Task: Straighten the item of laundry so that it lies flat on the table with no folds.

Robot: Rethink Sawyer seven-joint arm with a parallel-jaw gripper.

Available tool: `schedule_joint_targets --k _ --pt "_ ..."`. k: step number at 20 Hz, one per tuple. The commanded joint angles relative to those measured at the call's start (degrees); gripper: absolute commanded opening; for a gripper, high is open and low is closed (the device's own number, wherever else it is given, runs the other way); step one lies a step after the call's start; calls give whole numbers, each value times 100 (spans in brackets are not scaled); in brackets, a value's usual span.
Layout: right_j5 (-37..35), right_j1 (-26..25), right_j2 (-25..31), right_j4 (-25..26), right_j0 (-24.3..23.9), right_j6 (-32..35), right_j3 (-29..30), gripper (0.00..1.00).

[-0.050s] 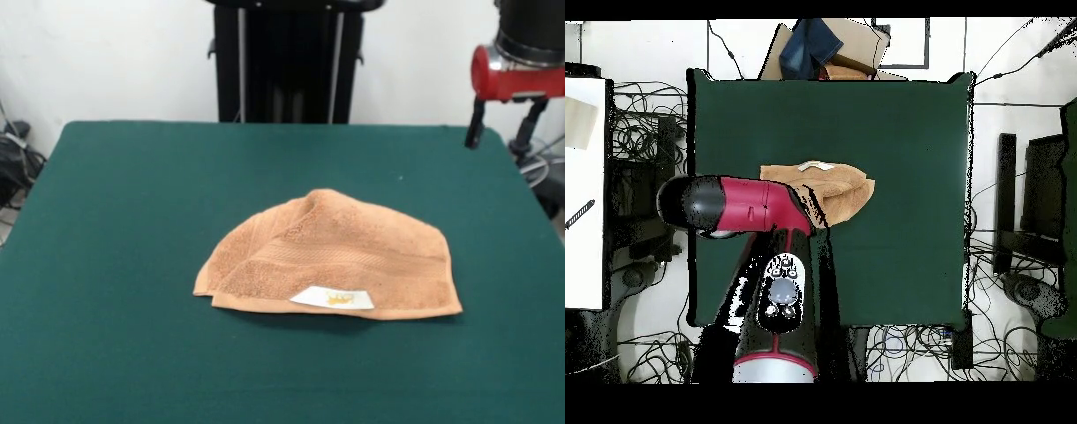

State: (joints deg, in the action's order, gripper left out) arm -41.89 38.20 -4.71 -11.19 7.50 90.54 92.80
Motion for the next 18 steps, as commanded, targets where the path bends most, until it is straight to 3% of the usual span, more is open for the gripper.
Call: schedule_joint_targets --k 1,6,12,18 --pt "153 -246 -79 74 -14 1322 124 100" --pt "508 -373 -13 -168 -37 1578 398 100" --pt "47 -622 -347 -16 284 1862 -121 100" --pt "36 -755 -395 -208 388 1994 -331 100"
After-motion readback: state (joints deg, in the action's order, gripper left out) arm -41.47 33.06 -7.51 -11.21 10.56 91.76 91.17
